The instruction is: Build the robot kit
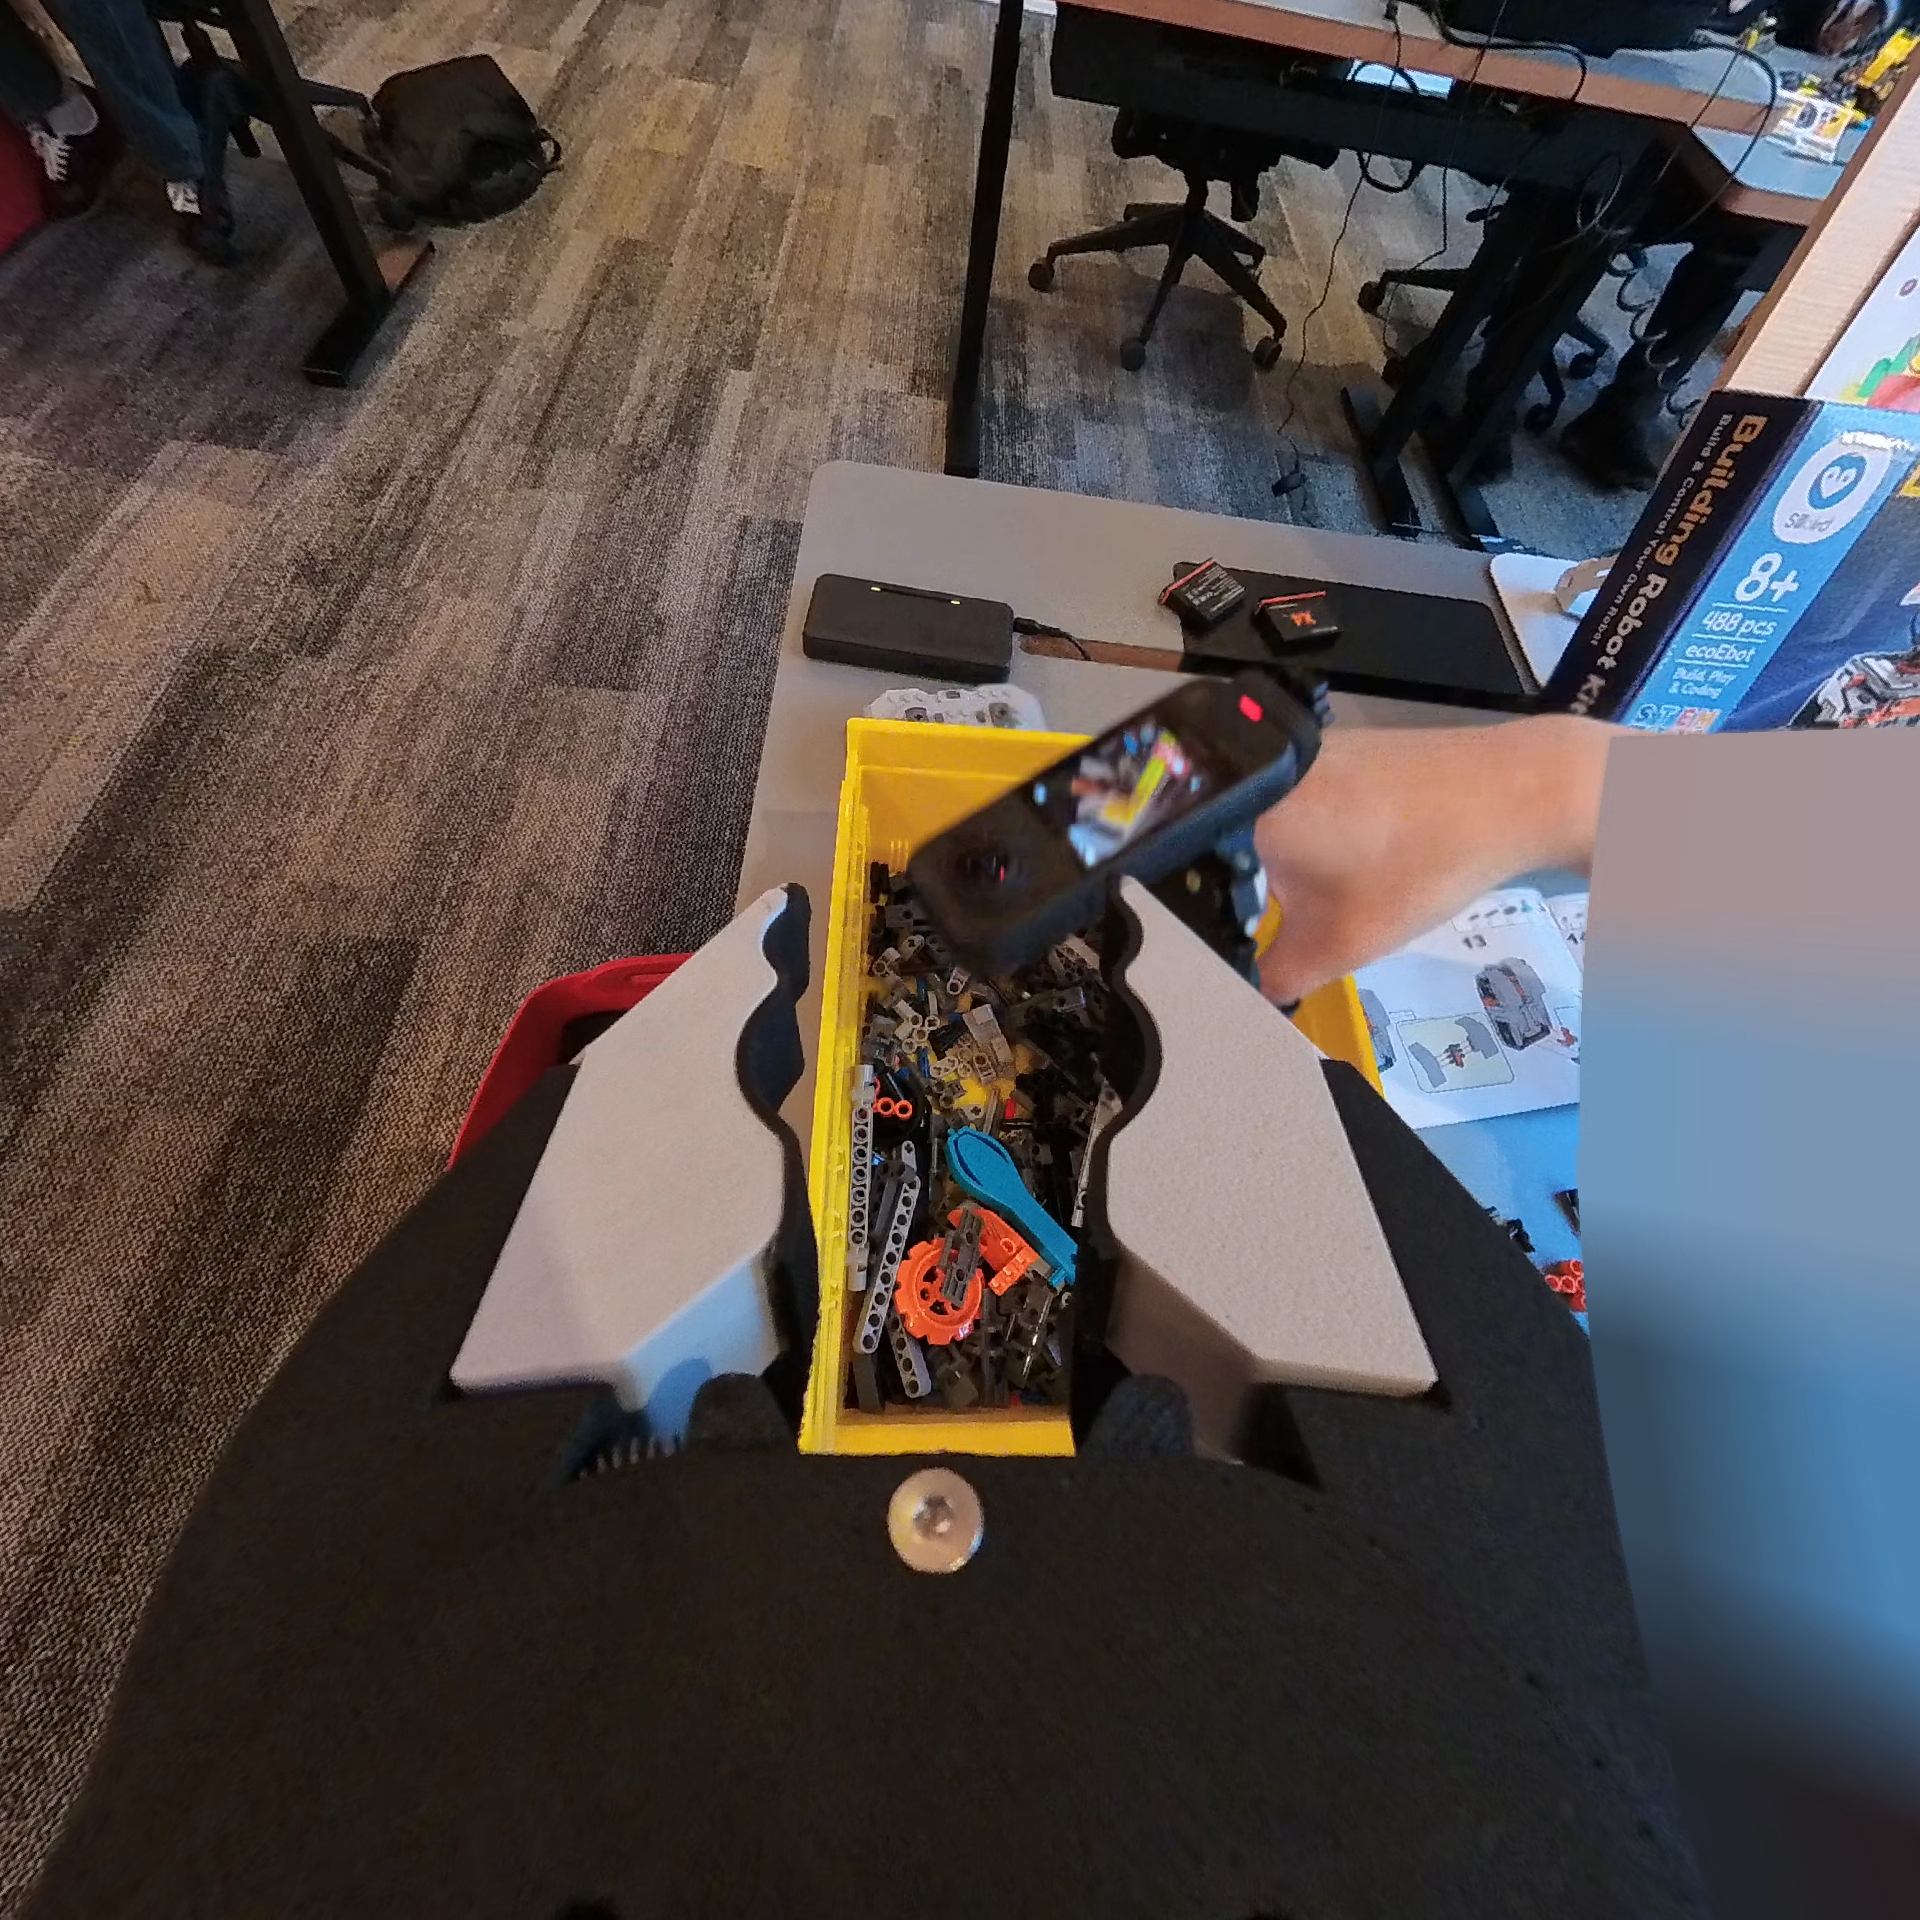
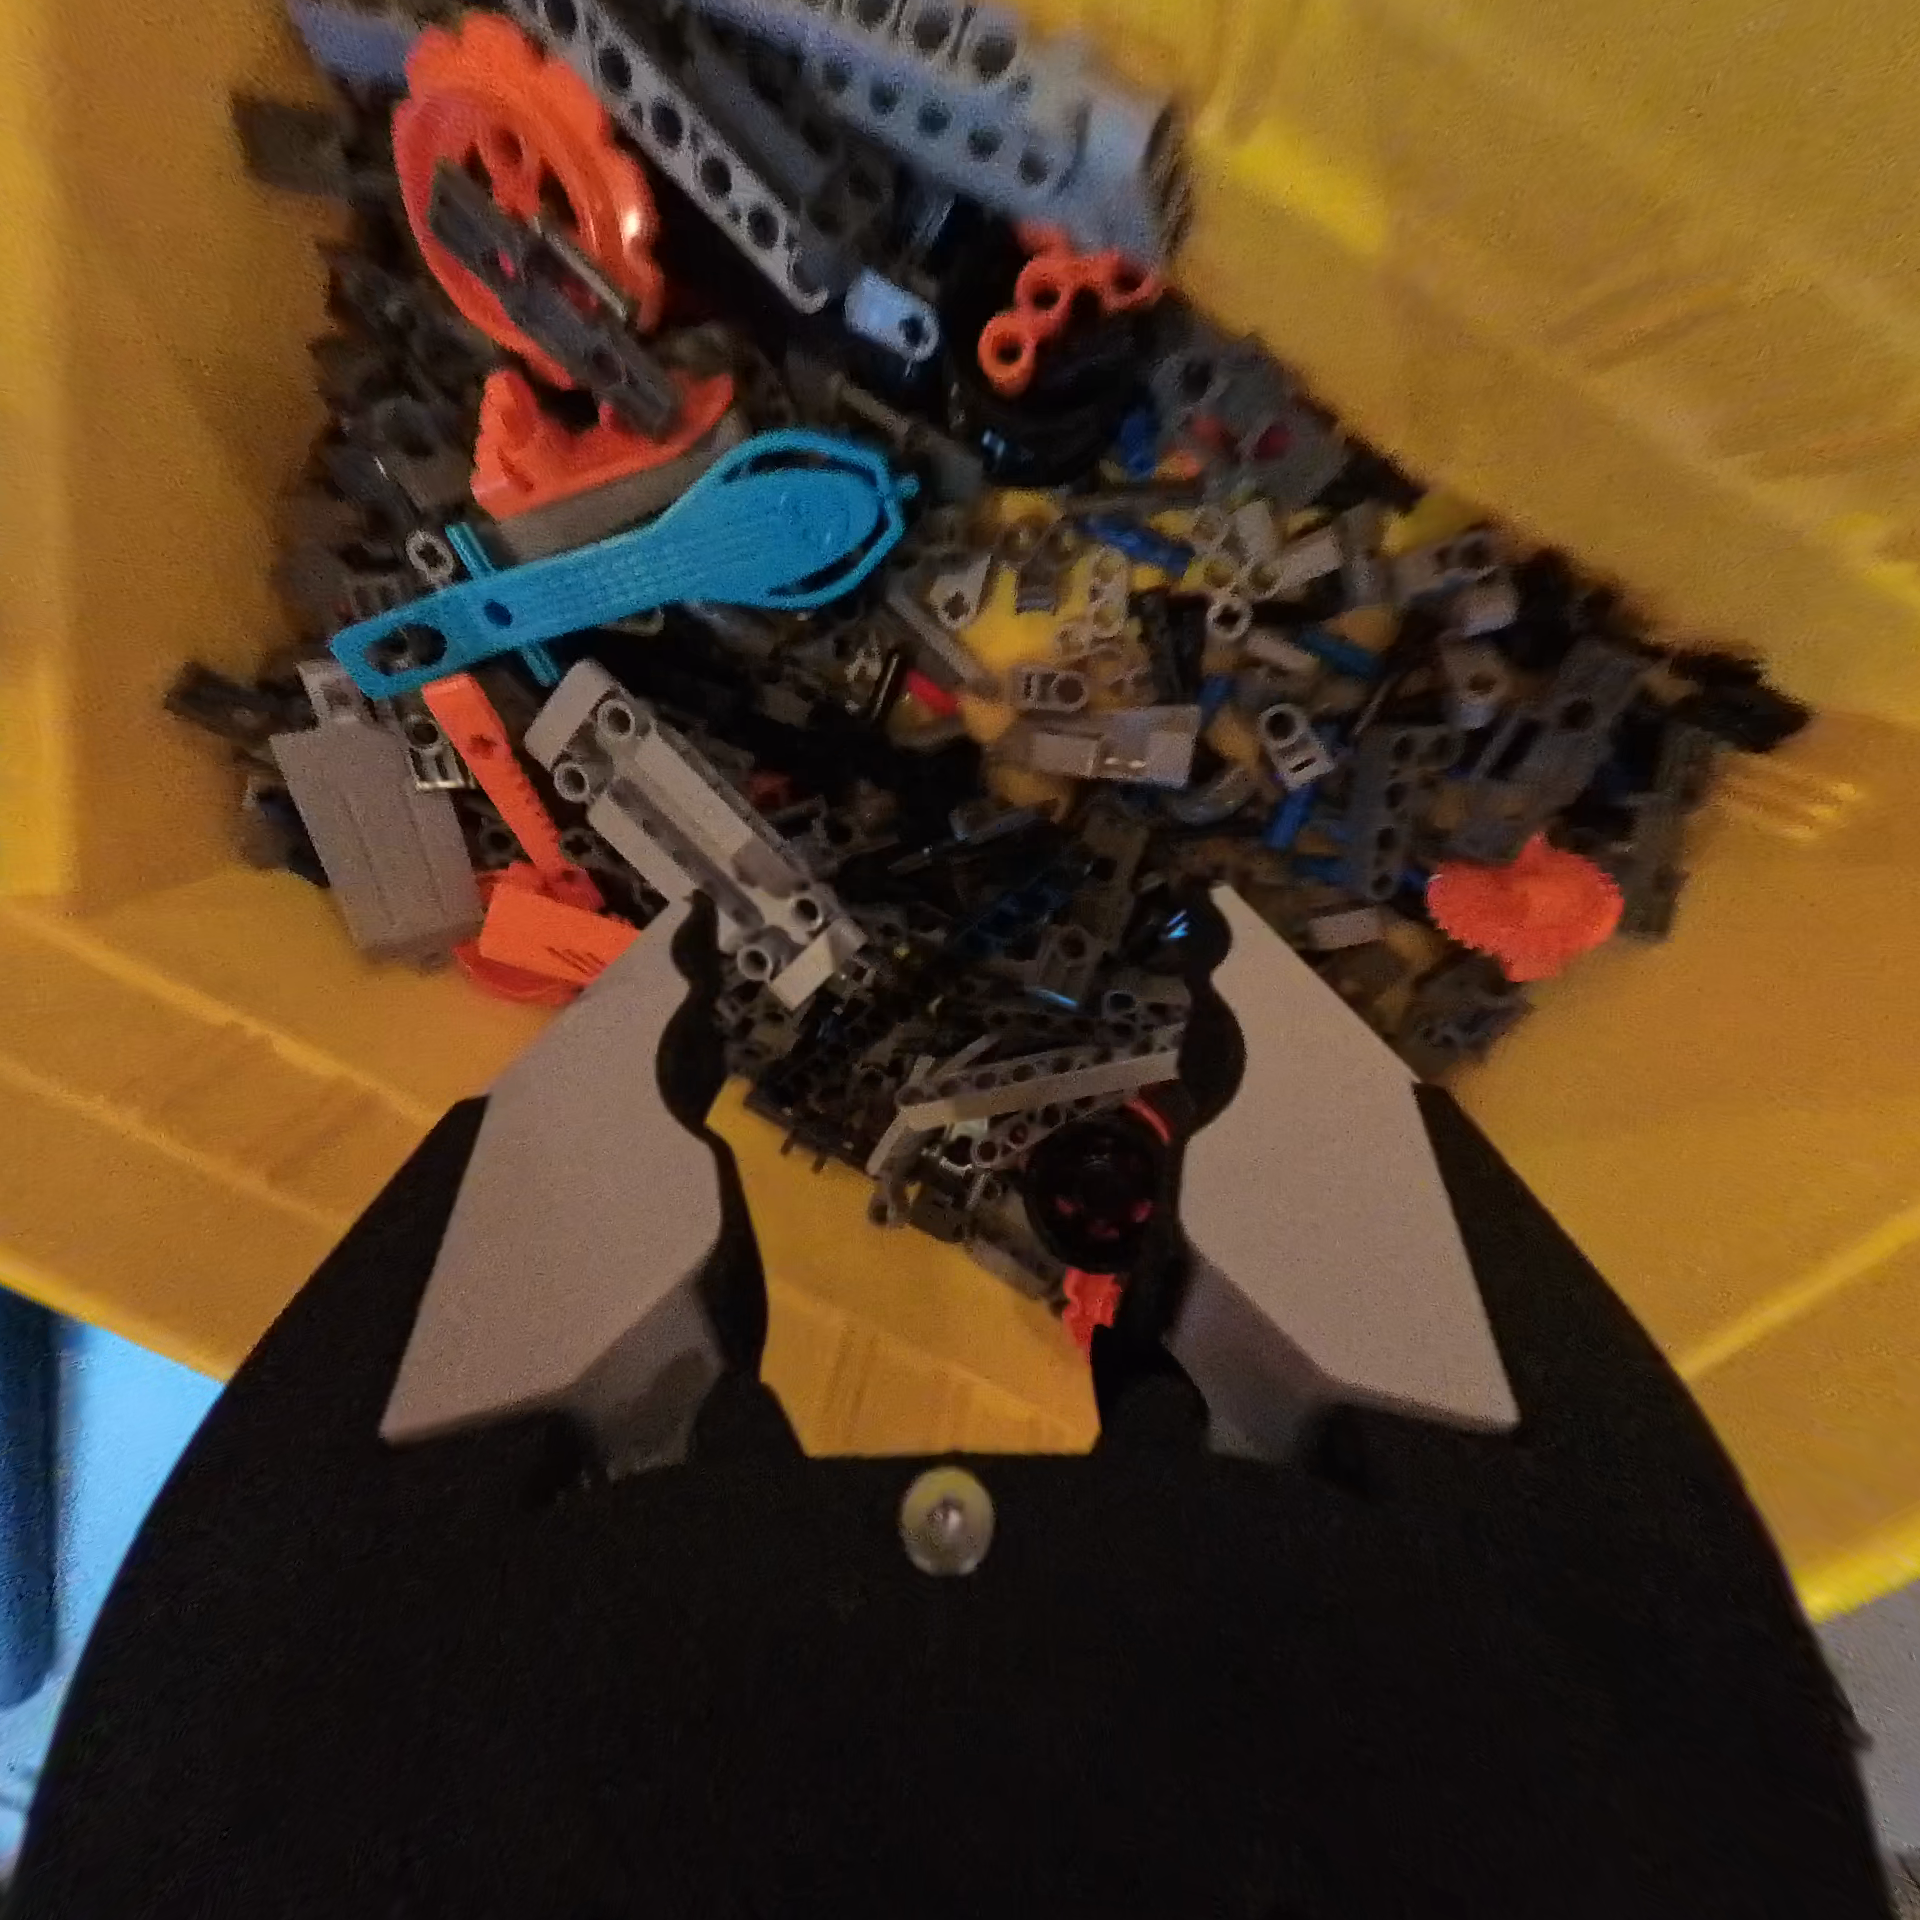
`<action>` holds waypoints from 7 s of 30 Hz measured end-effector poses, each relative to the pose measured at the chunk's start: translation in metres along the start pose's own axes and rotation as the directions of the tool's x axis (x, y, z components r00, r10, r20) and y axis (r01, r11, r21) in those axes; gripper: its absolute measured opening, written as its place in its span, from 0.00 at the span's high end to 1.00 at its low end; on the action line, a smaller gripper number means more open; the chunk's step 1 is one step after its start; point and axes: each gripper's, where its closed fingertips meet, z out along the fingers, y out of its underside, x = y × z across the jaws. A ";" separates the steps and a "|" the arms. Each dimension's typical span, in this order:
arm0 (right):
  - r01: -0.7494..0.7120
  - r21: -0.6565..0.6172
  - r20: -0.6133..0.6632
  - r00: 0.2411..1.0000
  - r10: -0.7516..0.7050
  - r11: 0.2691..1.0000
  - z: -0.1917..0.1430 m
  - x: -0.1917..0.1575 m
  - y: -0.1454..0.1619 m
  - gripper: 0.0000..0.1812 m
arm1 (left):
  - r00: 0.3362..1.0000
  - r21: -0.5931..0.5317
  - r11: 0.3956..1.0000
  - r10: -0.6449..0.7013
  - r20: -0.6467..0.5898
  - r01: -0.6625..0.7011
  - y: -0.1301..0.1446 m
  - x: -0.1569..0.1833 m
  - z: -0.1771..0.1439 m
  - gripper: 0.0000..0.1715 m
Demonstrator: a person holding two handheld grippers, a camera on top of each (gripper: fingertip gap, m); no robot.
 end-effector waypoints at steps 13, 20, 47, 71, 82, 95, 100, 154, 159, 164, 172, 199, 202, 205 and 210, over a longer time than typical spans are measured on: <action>-0.012 -0.181 -0.002 1.000 0.012 0.983 0.018 -0.015 0.019 0.83 | 1.000 0.007 1.000 0.000 -0.005 0.000 0.000 0.000 -0.001 0.69; -0.035 -0.139 0.002 0.999 0.036 0.990 0.008 -0.004 0.016 0.88 | 1.000 0.004 1.000 0.003 -0.002 -0.003 0.000 0.001 -0.001 0.69; -0.139 0.051 -0.294 0.944 0.148 0.989 -0.035 0.089 0.005 0.79 | 1.000 -0.008 1.000 0.011 0.001 -0.011 0.000 0.003 0.002 0.69; 0.165 -0.265 -0.238 0.944 -0.230 0.950 0.010 0.032 0.033 0.82 | 1.000 0.011 1.000 -0.002 -0.007 0.002 0.000 0.000 -0.003 0.69; 0.018 -0.137 -0.373 0.925 -0.068 0.990 -0.025 0.081 0.022 0.90 | 1.000 -0.001 1.000 0.005 -0.002 -0.005 0.000 0.002 0.000 0.69; 0.026 -0.309 -0.124 0.990 -0.067 0.951 -0.003 0.006 0.056 0.48 | 1.000 -0.007 1.000 0.011 -0.003 -0.011 0.001 0.003 0.001 0.69; 0.045 -0.403 -0.257 0.953 -0.160 0.914 0.007 0.026 0.061 0.71 | 1.000 -0.007 1.000 0.010 -0.002 -0.010 0.001 0.003 0.001 0.69; 0.035 -0.160 -0.355 0.930 -0.091 0.986 -0.032 0.038 0.023 0.84 | 1.000 -0.005 1.000 0.013 -0.008 -0.013 0.001 0.004 0.001 0.69; 0.114 0.006 0.003 0.993 -0.114 0.993 -0.013 -0.043 -0.012 0.57 | 1.000 -0.012 1.000 0.018 -0.009 -0.019 0.001 0.005 0.002 0.68; 0.152 -0.153 -0.009 0.988 -0.155 0.976 0.027 -0.053 0.000 0.48 | 1.000 -0.008 1.000 0.017 -0.009 -0.017 0.001 0.005 0.001 0.69; 0.143 -0.222 -0.096 0.981 -0.167 0.964 0.027 -0.025 0.013 0.96 | 1.000 -0.009 1.000 0.018 -0.013 -0.018 0.001 0.005 0.001 0.69; 0.224 0.116 -0.070 0.974 -0.217 0.968 0.015 -0.034 -0.042 0.56 | 1.000 -0.005 1.000 0.012 -0.008 -0.012 0.001 0.003 0.000 0.68; 0.264 0.052 -0.158 0.955 -0.253 0.963 0.033 -0.024 -0.049 0.49 | 1.000 -0.009 1.000 0.015 -0.011 -0.015 0.002 0.004 0.001 0.68; 0.231 0.031 -0.167 0.960 -0.223 0.972 0.034 -0.018 -0.049 0.55 | 1.000 -0.008 1.000 0.016 -0.013 -0.016 0.001 0.005 0.001 0.68; 0.203 0.007 -0.178 0.964 -0.199 0.979 0.029 -0.009 -0.038 0.83 | 1.000 -0.008 1.000 0.014 -0.014 -0.015 0.002 0.004 0.001 0.68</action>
